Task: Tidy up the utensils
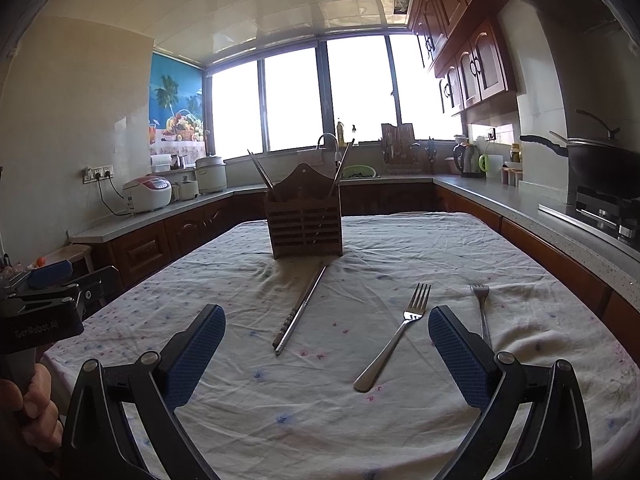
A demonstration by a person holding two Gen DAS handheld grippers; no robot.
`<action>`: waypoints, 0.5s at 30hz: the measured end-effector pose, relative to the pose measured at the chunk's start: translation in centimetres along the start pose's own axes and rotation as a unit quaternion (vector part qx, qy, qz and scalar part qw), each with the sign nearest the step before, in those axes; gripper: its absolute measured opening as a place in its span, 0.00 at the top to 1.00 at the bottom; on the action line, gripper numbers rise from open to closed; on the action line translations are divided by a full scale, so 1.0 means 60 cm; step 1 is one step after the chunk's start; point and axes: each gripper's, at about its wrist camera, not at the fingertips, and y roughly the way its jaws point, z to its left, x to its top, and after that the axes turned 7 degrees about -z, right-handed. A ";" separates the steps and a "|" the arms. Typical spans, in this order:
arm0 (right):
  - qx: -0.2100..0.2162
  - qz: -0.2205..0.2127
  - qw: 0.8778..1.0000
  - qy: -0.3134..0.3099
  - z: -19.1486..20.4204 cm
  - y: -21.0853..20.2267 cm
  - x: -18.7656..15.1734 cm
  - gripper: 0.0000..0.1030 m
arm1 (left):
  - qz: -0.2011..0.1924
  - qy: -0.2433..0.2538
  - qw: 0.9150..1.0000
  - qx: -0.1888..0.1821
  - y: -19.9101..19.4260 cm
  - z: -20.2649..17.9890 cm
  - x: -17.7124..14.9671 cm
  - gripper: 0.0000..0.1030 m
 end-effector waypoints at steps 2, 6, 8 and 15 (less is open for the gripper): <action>0.000 0.000 1.000 0.000 0.000 0.000 0.000 0.00 | -0.001 0.001 1.000 0.001 0.000 0.000 0.000 0.00; 0.001 0.000 1.000 0.001 -0.001 0.000 0.001 0.00 | -0.001 0.002 1.000 0.001 0.001 -0.001 0.000 0.00; 0.003 0.000 1.000 0.002 -0.002 0.002 0.002 0.00 | -0.001 0.002 1.000 0.000 0.002 -0.001 0.000 0.00; 0.003 0.000 1.000 0.002 -0.001 0.002 0.002 0.00 | 0.000 0.002 1.000 -0.001 0.005 -0.002 0.000 0.00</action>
